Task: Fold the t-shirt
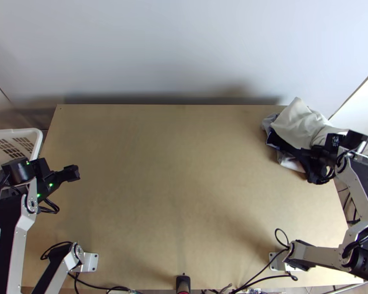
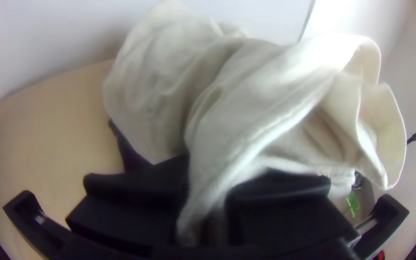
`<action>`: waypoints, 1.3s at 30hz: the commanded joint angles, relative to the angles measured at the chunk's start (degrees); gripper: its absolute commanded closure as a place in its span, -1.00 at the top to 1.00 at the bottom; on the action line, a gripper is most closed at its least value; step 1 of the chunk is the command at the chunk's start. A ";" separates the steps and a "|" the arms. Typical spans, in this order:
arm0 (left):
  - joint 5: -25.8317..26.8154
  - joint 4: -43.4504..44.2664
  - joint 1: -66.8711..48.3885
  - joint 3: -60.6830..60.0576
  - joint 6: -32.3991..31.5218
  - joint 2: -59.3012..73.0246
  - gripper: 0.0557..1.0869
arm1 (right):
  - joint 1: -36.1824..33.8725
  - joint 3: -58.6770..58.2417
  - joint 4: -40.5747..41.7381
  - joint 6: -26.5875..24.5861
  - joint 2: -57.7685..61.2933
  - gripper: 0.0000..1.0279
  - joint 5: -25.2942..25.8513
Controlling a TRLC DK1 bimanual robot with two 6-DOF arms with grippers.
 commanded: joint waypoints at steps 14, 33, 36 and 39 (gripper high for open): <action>1.36 -1.63 1.17 -4.92 1.11 -6.10 0.90 | -3.61 -0.49 7.08 10.28 0.06 0.46 -0.35; 1.36 2.24 3.45 -7.64 2.95 -11.02 0.90 | 2.81 -11.03 -5.40 17.57 -26.22 0.93 -7.20; 1.45 3.20 4.07 -7.64 1.98 -11.38 0.90 | 6.15 -14.90 -6.80 17.66 -35.54 0.89 -7.38; 2.68 3.99 3.98 -8.70 -0.21 -12.87 0.90 | 10.72 -18.07 -7.24 21.53 -44.15 0.86 -7.46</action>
